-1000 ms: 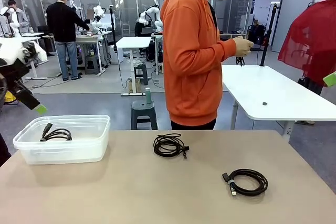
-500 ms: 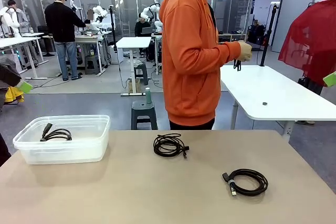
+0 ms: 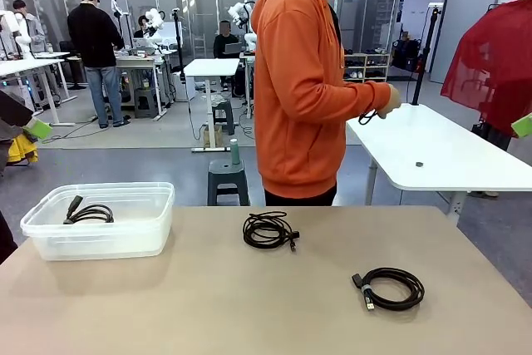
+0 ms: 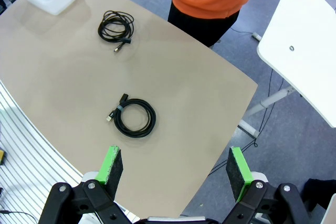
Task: Organize and store the cables.
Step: Place the Power Cable into the Organizing box.
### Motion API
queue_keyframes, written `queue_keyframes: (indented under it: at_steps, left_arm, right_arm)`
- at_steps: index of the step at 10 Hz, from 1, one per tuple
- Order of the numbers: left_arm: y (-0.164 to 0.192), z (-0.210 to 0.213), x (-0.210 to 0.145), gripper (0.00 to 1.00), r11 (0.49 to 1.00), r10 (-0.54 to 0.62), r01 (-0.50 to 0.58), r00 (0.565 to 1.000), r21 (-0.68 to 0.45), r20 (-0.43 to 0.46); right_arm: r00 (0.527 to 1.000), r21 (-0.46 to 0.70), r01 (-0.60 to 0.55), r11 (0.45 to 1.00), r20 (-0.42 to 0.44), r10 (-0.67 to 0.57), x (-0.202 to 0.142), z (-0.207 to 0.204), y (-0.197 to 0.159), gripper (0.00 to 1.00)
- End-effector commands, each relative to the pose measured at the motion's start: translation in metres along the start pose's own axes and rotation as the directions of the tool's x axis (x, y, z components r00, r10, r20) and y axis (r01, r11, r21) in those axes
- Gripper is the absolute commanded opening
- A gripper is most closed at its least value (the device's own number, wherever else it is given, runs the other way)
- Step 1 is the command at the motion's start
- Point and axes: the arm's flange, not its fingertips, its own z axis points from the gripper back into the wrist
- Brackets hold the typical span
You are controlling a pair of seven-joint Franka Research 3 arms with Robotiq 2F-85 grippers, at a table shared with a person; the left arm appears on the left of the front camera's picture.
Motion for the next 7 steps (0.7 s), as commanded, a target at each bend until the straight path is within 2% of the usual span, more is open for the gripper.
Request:
queue_keyframes:
  at_steps: [1,2,3,7]
  left_arm:
    - [0.0037,0.0024,0.0043,1.0,0.999,0.012,-0.012,1.0,-0.036,-0.004]
    - [0.0078,-0.0046,0.0064,1.0,0.999,-0.003,0.001,1.0,-0.053,-0.02]
    - [0.0007,0.0012,0.0009,1.0,1.0,0.001,-0.001,1.0,-0.001,0.0]
    - [0.0007,0.0012,0.0009,1.0,1.0,0.001,-0.001,1.0,-0.001,0.0]
  right_arm:
    - [1.0,0.001,0.004,1.0,0.0,-0.004,0.0004,0.0004,-0.0012,1.0]
    - [1.0,0.001,0.004,1.0,0.0,-0.004,0.0004,0.0004,-0.0012,1.0]
    - [1.0,0.001,0.004,1.0,0.0,-0.004,0.0004,0.0004,-0.0012,1.0]
    - [1.0,0.001,0.004,1.0,0.0,-0.004,0.0004,0.0004,-0.0012,1.0]
